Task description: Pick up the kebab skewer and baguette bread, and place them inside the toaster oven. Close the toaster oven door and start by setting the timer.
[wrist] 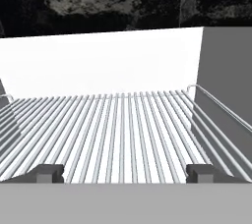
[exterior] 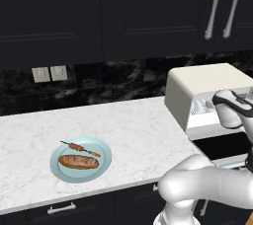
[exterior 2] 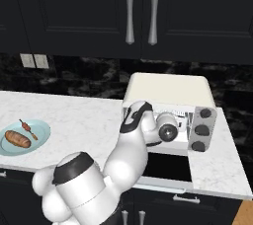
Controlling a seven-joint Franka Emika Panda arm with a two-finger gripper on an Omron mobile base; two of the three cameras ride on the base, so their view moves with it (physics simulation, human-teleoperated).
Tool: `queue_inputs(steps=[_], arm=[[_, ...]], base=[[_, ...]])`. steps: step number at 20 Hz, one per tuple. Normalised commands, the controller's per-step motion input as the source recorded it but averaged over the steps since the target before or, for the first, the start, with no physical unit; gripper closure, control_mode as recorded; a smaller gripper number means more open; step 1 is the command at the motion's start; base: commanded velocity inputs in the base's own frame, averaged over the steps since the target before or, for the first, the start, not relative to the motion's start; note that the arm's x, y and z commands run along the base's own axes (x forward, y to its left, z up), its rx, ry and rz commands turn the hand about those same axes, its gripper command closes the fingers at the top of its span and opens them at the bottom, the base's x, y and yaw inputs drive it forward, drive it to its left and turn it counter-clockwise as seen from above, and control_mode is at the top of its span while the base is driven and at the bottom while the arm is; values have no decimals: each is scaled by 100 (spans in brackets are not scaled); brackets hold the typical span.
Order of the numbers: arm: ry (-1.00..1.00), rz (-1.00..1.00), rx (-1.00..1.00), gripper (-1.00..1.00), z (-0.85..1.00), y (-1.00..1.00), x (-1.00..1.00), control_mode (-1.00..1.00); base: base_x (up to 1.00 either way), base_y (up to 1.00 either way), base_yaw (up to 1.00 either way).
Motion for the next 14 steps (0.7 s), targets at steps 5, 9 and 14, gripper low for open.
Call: queue_inputs(steps=[5, 9, 14], arm=[[0, 0, 0, -100, -31, 0, 3, -100], [0, 0, 0, -100, -37, 0, 0, -100], [0, 0, 0, -100, -44, 0, 0, -100]], base=[[0, 0, 0], [0, 0, 0], [0, 0, 0]])
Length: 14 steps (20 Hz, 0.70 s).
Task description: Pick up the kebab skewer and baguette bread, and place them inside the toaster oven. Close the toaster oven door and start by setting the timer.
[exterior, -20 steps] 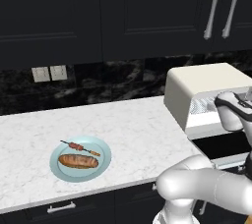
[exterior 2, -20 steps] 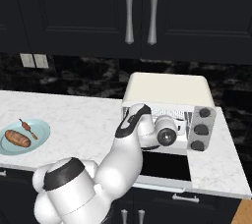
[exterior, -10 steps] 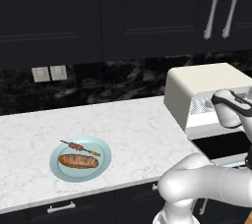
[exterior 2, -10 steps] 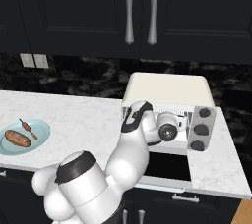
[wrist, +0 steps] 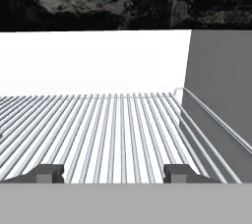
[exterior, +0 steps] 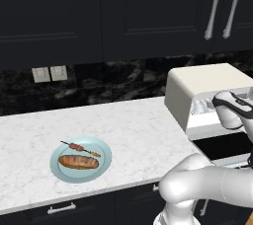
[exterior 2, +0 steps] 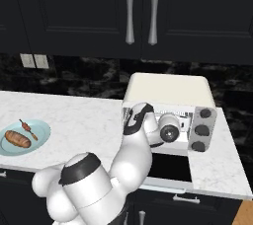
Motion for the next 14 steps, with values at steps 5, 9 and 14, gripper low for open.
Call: queue_inputs(steps=[5, 9, 14], arm=[[2, 0, 0, -100, -57, 0, -8, -100], [5, 0, 0, -100, -66, 0, -35, -100], [8, 0, 0, -100, -69, 0, -55, -100]], base=[[0, 0, 0], [0, 0, 0], [0, 0, 0]])
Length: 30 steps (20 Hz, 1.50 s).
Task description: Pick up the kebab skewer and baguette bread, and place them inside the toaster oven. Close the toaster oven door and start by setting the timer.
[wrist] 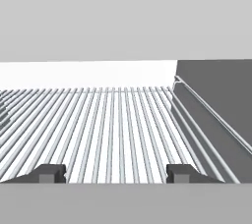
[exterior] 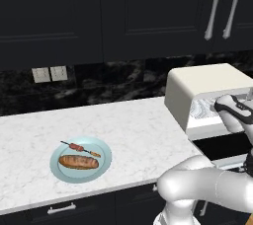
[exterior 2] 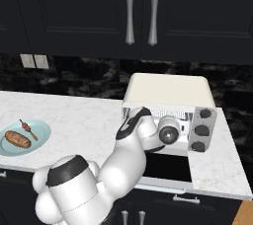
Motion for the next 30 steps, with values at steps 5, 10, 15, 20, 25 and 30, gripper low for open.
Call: queue_inputs(steps=[5, 10, 15, 20, 25, 30], arm=[[11, 0, 0, -100, -68, 0, -56, -100], [12, 0, 0, -100, -69, 0, -56, -100], [12, 0, 0, -100, -69, 0, -53, -100], [12, 0, 0, -100, -66, 0, -51, -100], [11, 0, 0, -100, -66, 0, -53, -100], [12, 0, 0, -100, -63, 0, -49, -100]], base=[[0, 0, 0], [0, 0, 0], [0, 0, 0], [0, 0, 0], [0, 0, 0], [0, 0, 0]])
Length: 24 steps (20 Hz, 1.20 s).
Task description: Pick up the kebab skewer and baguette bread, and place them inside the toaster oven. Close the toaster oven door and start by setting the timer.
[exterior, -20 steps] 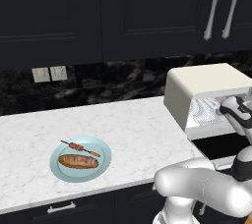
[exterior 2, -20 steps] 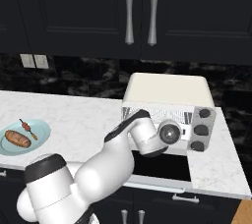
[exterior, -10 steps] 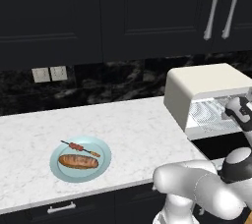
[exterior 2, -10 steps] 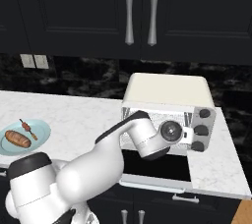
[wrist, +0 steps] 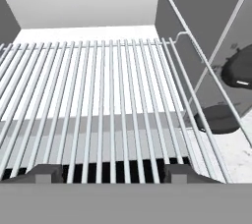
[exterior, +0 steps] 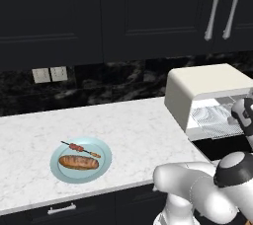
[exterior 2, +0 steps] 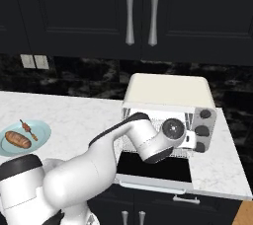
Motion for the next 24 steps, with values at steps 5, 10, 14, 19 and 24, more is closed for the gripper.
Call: queue_inputs(steps=[5, 10, 14, 19, 24], arm=[[12, 0, 0, -100, -63, 1, -48, -100], [11, 0, 0, -100, -59, 0, -45, -100], [6, 0, 0, -100, -27, 1, -22, -100], [0, 0, 0, -100, 11, 0, -13, -100], [0, 0, 0, -100, 52, 0, -13, -100]], base=[[0, 0, 0], [0, 0, 0], [0, 0, 0], [0, 0, 0], [0, 0, 0]])
